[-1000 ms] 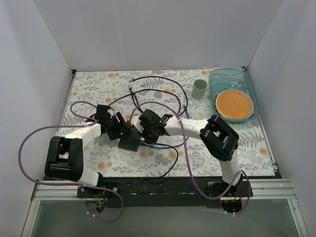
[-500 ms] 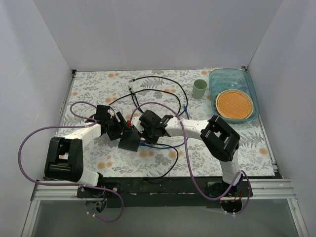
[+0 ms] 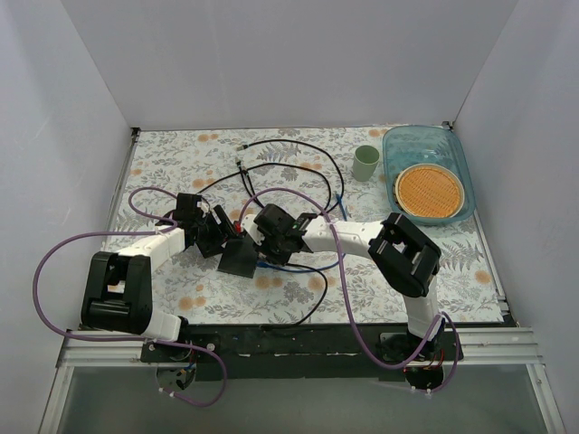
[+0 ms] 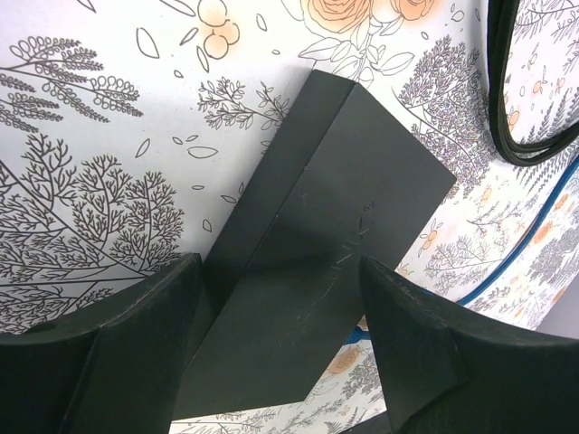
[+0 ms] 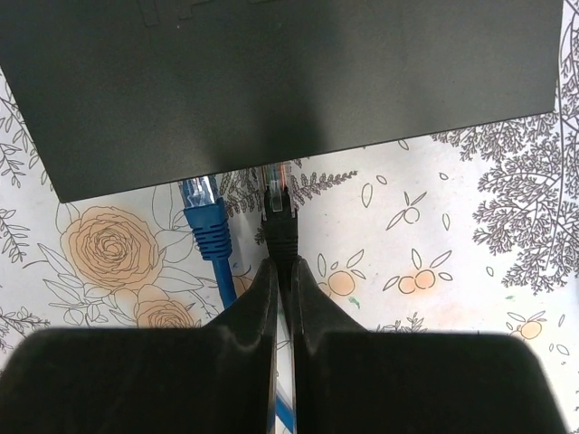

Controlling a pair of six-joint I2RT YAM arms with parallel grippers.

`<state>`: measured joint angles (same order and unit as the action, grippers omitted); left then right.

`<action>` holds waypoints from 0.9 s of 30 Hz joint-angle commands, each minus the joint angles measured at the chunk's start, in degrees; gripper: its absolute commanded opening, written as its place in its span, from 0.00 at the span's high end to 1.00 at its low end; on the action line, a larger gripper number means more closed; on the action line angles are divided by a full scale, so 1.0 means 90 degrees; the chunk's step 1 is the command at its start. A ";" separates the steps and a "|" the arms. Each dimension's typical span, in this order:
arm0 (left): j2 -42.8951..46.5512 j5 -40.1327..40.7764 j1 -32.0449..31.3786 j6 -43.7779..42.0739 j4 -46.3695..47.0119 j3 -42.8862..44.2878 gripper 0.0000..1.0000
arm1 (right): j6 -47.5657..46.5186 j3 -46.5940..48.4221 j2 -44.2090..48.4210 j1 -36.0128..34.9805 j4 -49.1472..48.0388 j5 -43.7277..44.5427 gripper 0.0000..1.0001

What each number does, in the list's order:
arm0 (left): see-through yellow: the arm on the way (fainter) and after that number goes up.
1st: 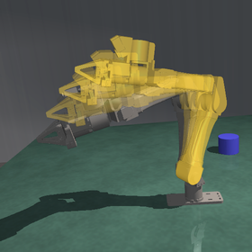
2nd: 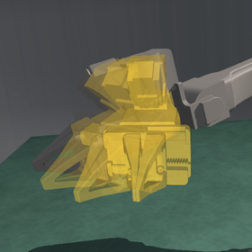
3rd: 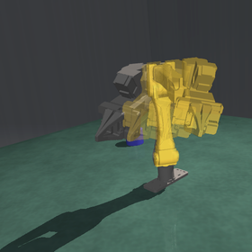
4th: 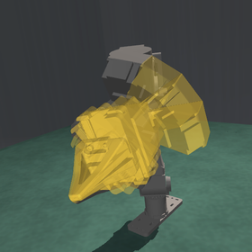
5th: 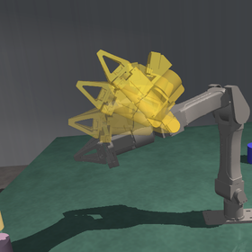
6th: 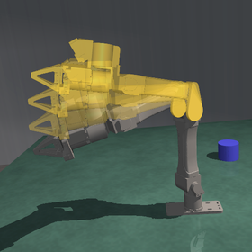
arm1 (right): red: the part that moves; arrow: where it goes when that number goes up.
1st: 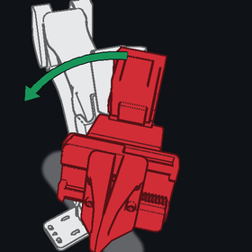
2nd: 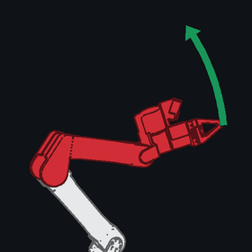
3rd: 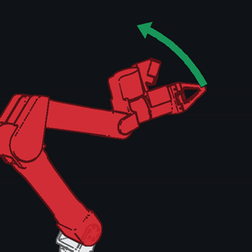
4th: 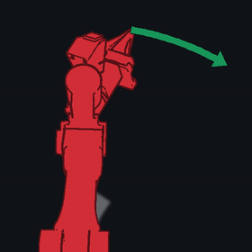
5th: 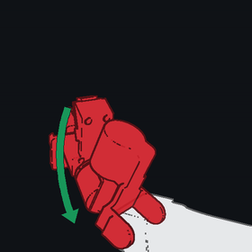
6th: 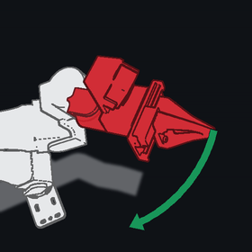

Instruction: Insert the plug into the switch port

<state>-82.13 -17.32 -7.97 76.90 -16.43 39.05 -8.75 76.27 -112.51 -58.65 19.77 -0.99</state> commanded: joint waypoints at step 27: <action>0.0063 -0.0361 -0.0033 -0.0137 -0.0138 -0.0042 0.31 | 0.0113 0.0783 -0.0214 -0.0045 0.0850 -0.0143 0.99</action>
<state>-82.15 -18.87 -7.99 76.27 -16.95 39.05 -8.36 79.83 -113.54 -58.92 28.05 -0.43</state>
